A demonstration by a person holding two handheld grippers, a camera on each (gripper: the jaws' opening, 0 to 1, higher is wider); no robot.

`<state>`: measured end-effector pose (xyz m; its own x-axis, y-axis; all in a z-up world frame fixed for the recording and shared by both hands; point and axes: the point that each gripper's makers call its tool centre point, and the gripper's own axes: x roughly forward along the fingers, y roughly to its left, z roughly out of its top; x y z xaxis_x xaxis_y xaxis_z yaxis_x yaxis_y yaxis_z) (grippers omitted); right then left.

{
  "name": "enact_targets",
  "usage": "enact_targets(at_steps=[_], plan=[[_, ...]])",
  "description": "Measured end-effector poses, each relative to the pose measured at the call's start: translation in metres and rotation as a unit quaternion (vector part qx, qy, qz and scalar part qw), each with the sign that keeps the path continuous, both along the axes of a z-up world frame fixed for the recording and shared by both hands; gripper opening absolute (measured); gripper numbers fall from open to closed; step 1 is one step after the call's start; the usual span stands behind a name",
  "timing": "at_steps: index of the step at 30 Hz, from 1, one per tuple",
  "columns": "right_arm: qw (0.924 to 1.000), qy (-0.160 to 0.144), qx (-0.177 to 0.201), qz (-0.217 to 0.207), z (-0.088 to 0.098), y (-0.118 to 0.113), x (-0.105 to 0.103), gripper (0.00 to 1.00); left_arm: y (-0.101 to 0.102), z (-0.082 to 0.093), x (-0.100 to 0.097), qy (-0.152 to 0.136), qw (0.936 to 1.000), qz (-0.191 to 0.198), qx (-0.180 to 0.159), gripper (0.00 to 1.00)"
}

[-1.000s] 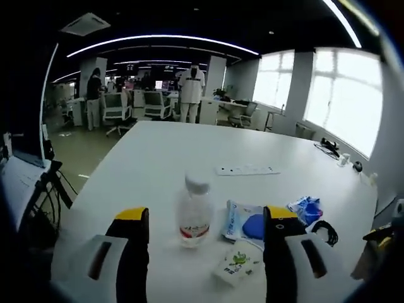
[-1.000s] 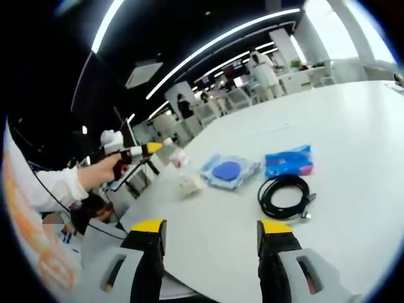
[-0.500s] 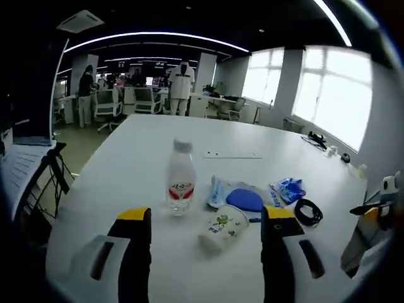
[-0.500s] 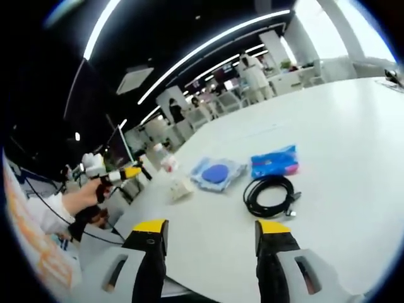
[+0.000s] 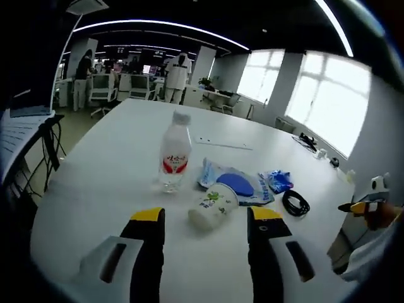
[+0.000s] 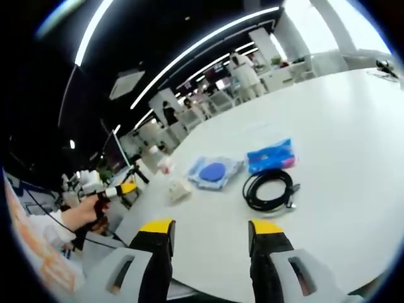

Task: Arrange the tabletop items into an orderly group along one side of the table until the central work area is clear of visible clutter.

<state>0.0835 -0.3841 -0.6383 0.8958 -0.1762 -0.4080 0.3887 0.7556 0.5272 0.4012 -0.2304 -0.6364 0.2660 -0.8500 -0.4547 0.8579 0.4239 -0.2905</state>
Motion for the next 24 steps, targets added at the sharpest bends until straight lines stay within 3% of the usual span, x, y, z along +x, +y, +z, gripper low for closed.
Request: enact_targets(at_steps=[13, 20, 24], plan=[[0.9990, -0.008, 0.031, -0.030, -0.006, 0.014, 0.014, 0.41, 0.010, -0.002, 0.009, 0.003, 0.9999, -0.014, 0.005, 0.48], [0.9988, 0.001, 0.034, -0.035, -0.008, 0.027, 0.012, 0.41, -0.008, -0.006, 0.003, 0.002, 0.9986, -0.053, 0.007, 0.48], [0.9978, 0.006, 0.029, -0.059, -0.007, 0.026, 0.000, 0.42, -0.014, -0.011, 0.002, 0.003, 0.9980, -0.063, 0.010, 0.49]])
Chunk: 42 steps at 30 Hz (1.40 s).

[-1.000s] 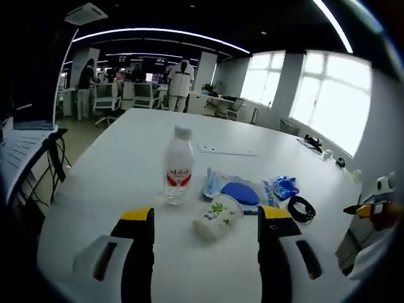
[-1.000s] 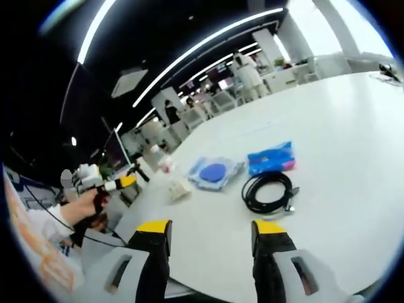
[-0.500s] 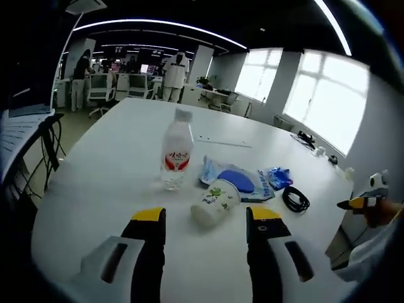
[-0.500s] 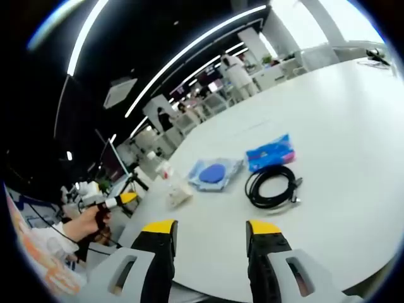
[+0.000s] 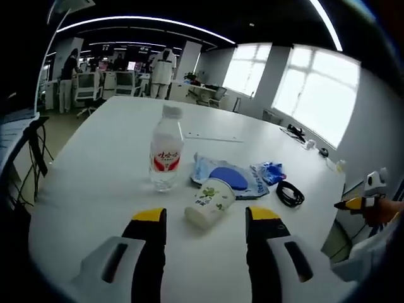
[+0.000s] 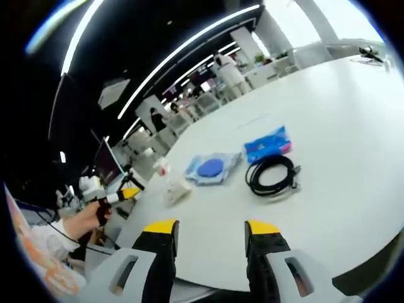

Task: Arrange the tabletop items into an orderly group along one side of the table until the central work area is clear of visible clutter.

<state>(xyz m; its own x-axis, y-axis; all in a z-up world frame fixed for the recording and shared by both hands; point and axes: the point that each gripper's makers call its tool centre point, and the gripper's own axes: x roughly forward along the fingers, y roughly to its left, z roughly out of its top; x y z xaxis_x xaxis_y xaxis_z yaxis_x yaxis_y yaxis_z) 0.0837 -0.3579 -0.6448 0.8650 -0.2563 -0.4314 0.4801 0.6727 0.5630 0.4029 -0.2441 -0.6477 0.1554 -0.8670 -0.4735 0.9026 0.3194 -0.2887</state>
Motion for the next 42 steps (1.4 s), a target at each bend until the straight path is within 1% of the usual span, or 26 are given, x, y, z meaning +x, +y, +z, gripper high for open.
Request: enact_targets(at_steps=[2, 4, 7, 10, 12, 14, 16, 17, 19, 21, 22, 23, 24, 26, 27, 28, 30, 31, 33, 37, 38, 39, 42], plan=[[0.9998, 0.002, 0.001, -0.019, -0.001, -0.002, -0.007, 0.42, -0.002, -0.002, -0.001, -0.003, 1.0000, -0.008, 0.004, 0.50], [0.9994, 0.006, 0.002, -0.033, -0.004, -0.003, -0.014, 0.43, -0.007, -0.005, -0.004, -0.011, 0.9996, -0.023, 0.011, 0.52], [0.9988, 0.012, 0.004, -0.047, -0.008, -0.002, -0.020, 0.43, -0.016, -0.011, -0.009, -0.018, 0.9978, -0.057, 0.027, 0.53], [0.9980, 0.016, 0.004, -0.060, -0.007, 0.001, -0.026, 0.43, -0.025, -0.018, -0.008, -0.015, 0.9974, -0.063, 0.032, 0.55], [0.9978, 0.015, -0.001, -0.064, -0.003, 0.003, -0.028, 0.43, -0.030, -0.025, -0.006, -0.015, 0.9966, -0.070, 0.043, 0.55], [0.9976, 0.013, -0.004, -0.068, -0.002, 0.005, -0.031, 0.43, -0.037, -0.031, -0.007, -0.025, 0.9946, -0.086, 0.053, 0.55], [0.9973, 0.015, 0.000, -0.072, -0.008, 0.006, -0.037, 0.43, -0.043, -0.035, -0.007, -0.041, 0.9919, -0.100, 0.067, 0.57], [0.9970, 0.018, 0.005, -0.075, -0.012, 0.006, -0.040, 0.43, -0.049, -0.036, -0.007, -0.053, 0.9899, -0.109, 0.073, 0.57], [0.9969, 0.020, 0.014, -0.075, -0.019, 0.000, -0.043, 0.43, -0.061, -0.039, -0.005, -0.064, 0.9887, -0.110, 0.079, 0.58], [0.9973, 0.020, 0.019, -0.068, -0.020, -0.006, -0.041, 0.43, -0.067, -0.044, -0.005, -0.066, 0.9876, -0.111, 0.089, 0.58], [0.9976, 0.020, 0.018, -0.064, -0.018, -0.010, -0.039, 0.44, -0.069, -0.048, -0.006, -0.063, 0.9859, -0.113, 0.106, 0.58], [0.9981, 0.013, 0.011, -0.059, -0.012, -0.015, -0.037, 0.44, -0.072, -0.050, -0.008, -0.064, 0.9852, -0.116, 0.109, 0.57], [0.9983, 0.005, 0.006, -0.057, -0.007, -0.019, -0.036, 0.44, -0.075, -0.054, -0.010, -0.068, 0.9830, -0.124, 0.117, 0.57], [0.9981, -0.008, 0.002, -0.061, -0.001, -0.029, -0.038, 0.44, -0.077, -0.063, -0.014, -0.068, 0.9792, -0.131, 0.139, 0.57], [0.9980, -0.010, 0.003, -0.062, -0.001, -0.033, -0.040, 0.44, -0.077, -0.067, -0.015, -0.059, 0.9784, -0.130, 0.150, 0.57], [0.9980, -0.011, 0.004, -0.062, -0.002, -0.037, -0.043, 0.44, -0.076, -0.073, -0.018, -0.050, 0.9753, -0.132, 0.170, 0.57], [0.9980, -0.010, 0.005, -0.062, -0.004, -0.042, -0.049, 0.44, -0.078, -0.075, -0.016, -0.073, 0.9714, -0.136, 0.180, 0.56], [0.9980, -0.009, 0.006, -0.062, -0.005, -0.044, -0.052, 0.44, -0.077, -0.078, -0.013, -0.087, 0.9670, -0.136, 0.197, 0.55], [0.9975, -0.015, 0.008, -0.069, -0.005, -0.050, -0.060, 0.44, -0.077, -0.085, -0.013, -0.085, 0.9638, -0.133, 0.215, 0.53], [0.9959, -0.029, 0.016, -0.084, -0.005, -0.061, -0.069, 0.44, -0.076, -0.094, -0.014, -0.073, 0.9616, -0.123, 0.234, 0.48], [0.9957, -0.031, 0.017, -0.086, -0.005, -0.064, -0.070, 0.44, -0.074, -0.096, -0.013, -0.077, 0.9599, -0.121, 0.241, 0.44], [0.9956, -0.033, 0.018, -0.086, -0.005, -0.066, -0.071, 0.44, -0.071, -0.098, -0.010, -0.086, 0.9567, -0.119, 0.252, 0.39], [0.9966, -0.028, 0.016, -0.076, -0.004, -0.070, -0.072, 0.43, -0.069, -0.097, -0.010, -0.085, 0.9590, -0.105, 0.249, 0.38]])
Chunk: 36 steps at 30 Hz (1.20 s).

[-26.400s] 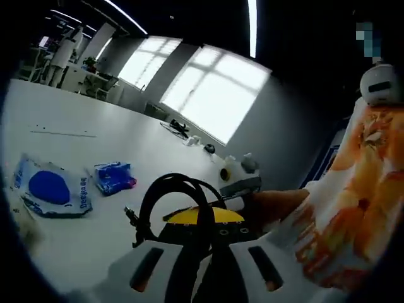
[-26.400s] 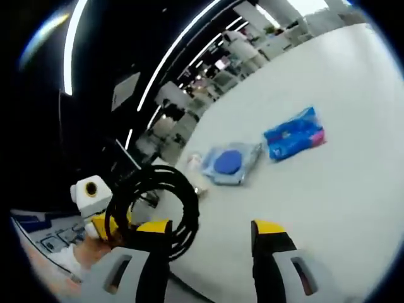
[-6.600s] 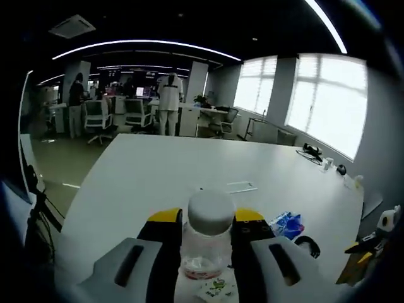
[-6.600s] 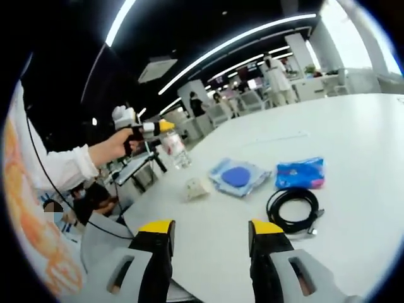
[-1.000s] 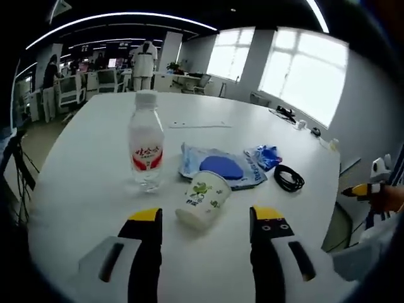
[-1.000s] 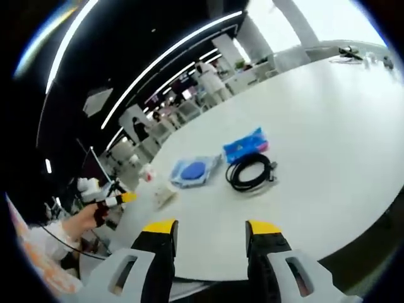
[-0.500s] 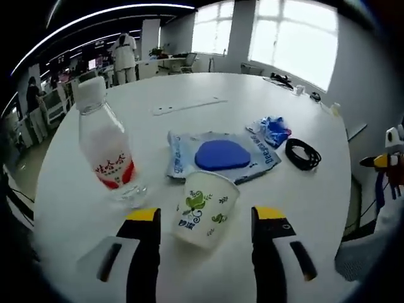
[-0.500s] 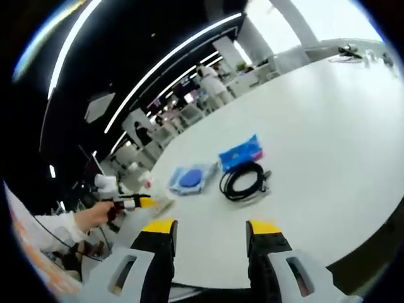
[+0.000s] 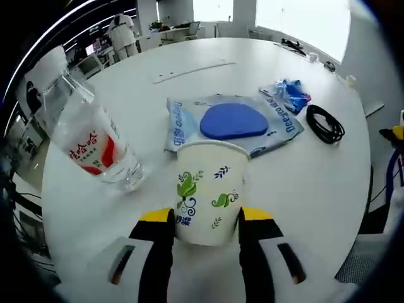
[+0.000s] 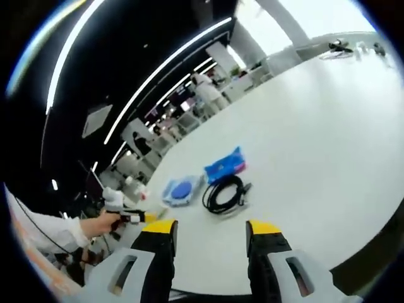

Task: Arrange the tabletop items into an orderly group along one side of the table until the central work area is clear of visible clutter.

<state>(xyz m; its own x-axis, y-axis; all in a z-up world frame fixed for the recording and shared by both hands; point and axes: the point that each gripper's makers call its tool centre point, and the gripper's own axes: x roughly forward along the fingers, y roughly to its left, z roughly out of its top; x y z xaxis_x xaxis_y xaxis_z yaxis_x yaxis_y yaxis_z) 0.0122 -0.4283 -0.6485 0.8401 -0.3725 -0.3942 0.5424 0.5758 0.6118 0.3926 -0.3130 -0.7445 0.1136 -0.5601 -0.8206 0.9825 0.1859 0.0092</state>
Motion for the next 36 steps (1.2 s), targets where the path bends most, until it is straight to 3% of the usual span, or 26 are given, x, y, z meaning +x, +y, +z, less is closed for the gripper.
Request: enact_targets(at_steps=[5, 8, 10, 19, 21, 23, 26, 30, 32, 34, 36], plan=[[0.9998, -0.001, -0.011, 0.016, 0.002, -0.004, 0.002, 0.43, 0.001, 0.006, -0.004, -0.002, 0.9996, 0.022, -0.017, 0.37], [0.9997, -0.004, -0.008, 0.023, 0.001, -0.008, 0.005, 0.44, -0.006, 0.022, -0.008, 0.008, 0.9970, 0.047, -0.062, 0.37], [0.9994, -0.007, -0.009, 0.031, 0.001, -0.008, 0.009, 0.44, -0.007, 0.030, -0.010, 0.006, 0.9960, 0.050, -0.074, 0.37], [0.9967, -0.025, -0.007, 0.078, 0.001, -0.005, 0.045, 0.44, 0.001, 0.059, -0.025, -0.003, 0.9903, 0.051, -0.129, 0.37], [0.9955, -0.026, -0.007, 0.091, 0.001, -0.002, 0.053, 0.44, 0.000, 0.074, -0.028, -0.001, 0.9819, 0.061, -0.179, 0.37], [0.9946, -0.026, -0.006, 0.100, 0.000, 0.000, 0.059, 0.44, 0.002, 0.085, -0.030, -0.007, 0.9768, 0.060, -0.205, 0.37], [0.9929, -0.031, -0.005, 0.115, 0.001, 0.004, 0.070, 0.44, 0.008, 0.109, -0.035, -0.002, 0.9631, 0.067, -0.261, 0.37], [0.9897, -0.039, -0.001, 0.137, 0.003, 0.009, 0.083, 0.44, 0.018, 0.127, -0.046, 0.002, 0.9542, 0.063, -0.292, 0.37], [0.9877, -0.043, -0.003, 0.150, 0.005, 0.012, 0.089, 0.45, 0.018, 0.135, -0.054, 0.013, 0.9480, 0.062, -0.312, 0.37], [0.9846, -0.048, -0.006, 0.168, 0.009, 0.015, 0.097, 0.45, 0.017, 0.147, -0.066, 0.037, 0.9359, 0.059, -0.345, 0.37], [0.9793, -0.052, -0.012, 0.195, 0.013, 0.020, 0.106, 0.45, 0.016, 0.155, -0.077, 0.060, 0.9279, 0.052, -0.364, 0.37]])
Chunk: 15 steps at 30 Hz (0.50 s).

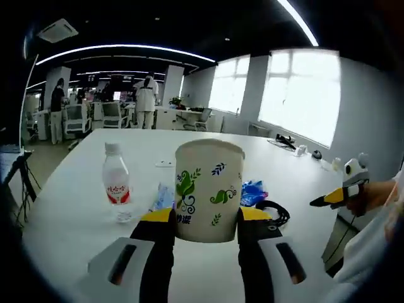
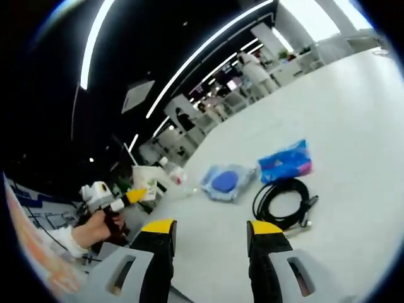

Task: Arrange the tabletop items into an orderly group along one side of the table until the central work area is clear of visible clutter.

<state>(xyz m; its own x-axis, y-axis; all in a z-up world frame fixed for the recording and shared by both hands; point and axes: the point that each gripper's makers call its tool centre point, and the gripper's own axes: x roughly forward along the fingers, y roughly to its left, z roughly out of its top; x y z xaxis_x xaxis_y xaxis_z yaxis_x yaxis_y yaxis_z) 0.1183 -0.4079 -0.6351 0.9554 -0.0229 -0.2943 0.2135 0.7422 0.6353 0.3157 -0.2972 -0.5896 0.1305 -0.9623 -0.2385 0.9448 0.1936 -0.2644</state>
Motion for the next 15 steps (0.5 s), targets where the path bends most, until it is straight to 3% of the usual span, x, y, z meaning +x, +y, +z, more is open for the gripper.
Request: enact_targets(at_steps=[4, 6, 9, 12, 15], plan=[[0.9988, -0.025, 0.001, 0.041, 0.017, 0.008, 0.019, 0.46, -0.005, 0.018, -0.026, 0.015, 0.9988, -0.032, -0.035, 0.37], [0.9969, -0.052, 0.013, 0.058, 0.035, 0.012, 0.031, 0.47, -0.007, 0.027, -0.036, 0.028, 0.9976, -0.038, -0.050, 0.37], [0.9918, -0.101, 0.054, 0.056, 0.068, 0.014, 0.051, 0.56, -0.010, 0.035, -0.052, 0.023, 0.9968, -0.052, -0.055, 0.37], [0.9870, -0.125, 0.028, 0.098, 0.091, 0.026, 0.067, 0.60, -0.012, 0.045, -0.059, 0.032, 0.9953, -0.055, -0.073, 0.37], [0.9776, -0.150, 0.037, 0.144, 0.110, 0.046, 0.080, 0.66, -0.017, 0.065, -0.073, 0.065, 0.9884, -0.077, -0.114, 0.37]])
